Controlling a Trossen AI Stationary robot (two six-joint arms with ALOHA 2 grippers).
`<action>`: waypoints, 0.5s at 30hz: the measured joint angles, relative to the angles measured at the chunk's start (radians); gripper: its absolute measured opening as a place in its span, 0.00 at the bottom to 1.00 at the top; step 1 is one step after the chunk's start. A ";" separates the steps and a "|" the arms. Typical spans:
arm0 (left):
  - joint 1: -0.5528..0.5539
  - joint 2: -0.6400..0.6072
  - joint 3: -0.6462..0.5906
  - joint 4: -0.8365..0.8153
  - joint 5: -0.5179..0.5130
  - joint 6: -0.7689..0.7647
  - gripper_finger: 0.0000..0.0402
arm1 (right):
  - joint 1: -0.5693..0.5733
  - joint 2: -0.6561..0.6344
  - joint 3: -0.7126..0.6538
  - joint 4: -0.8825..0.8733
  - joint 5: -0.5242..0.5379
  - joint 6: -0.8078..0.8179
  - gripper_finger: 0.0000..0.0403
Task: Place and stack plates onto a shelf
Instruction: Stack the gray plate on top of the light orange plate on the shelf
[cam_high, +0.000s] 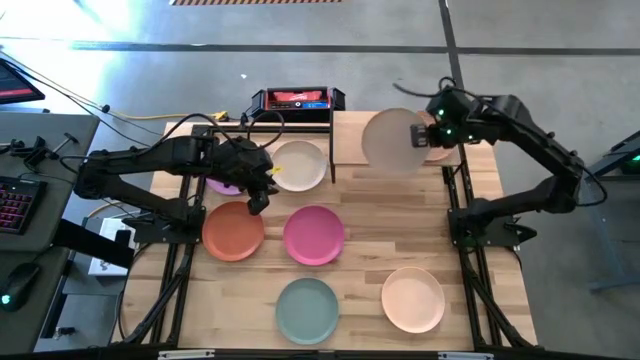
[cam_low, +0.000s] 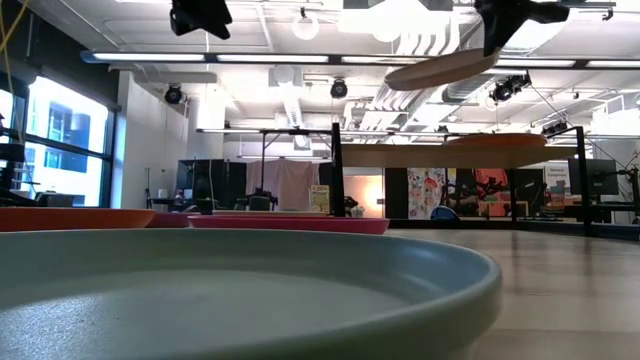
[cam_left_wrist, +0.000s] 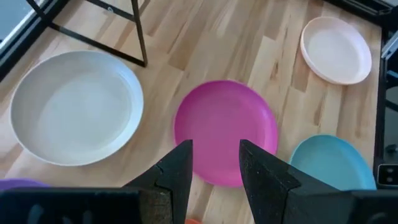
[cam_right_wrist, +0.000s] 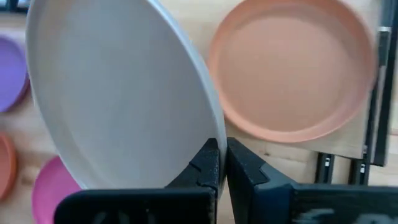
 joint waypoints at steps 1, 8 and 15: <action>0.000 0.000 0.000 0.000 -0.007 0.006 0.29 | -0.020 -0.004 0.000 0.000 0.000 0.000 0.00; 0.003 0.000 0.000 0.000 -0.127 0.033 0.29 | -0.154 -0.012 0.000 0.000 -0.017 -0.005 0.00; 0.003 0.000 0.000 0.000 -0.142 0.086 0.29 | -0.257 -0.013 0.000 0.009 -0.079 -0.033 0.00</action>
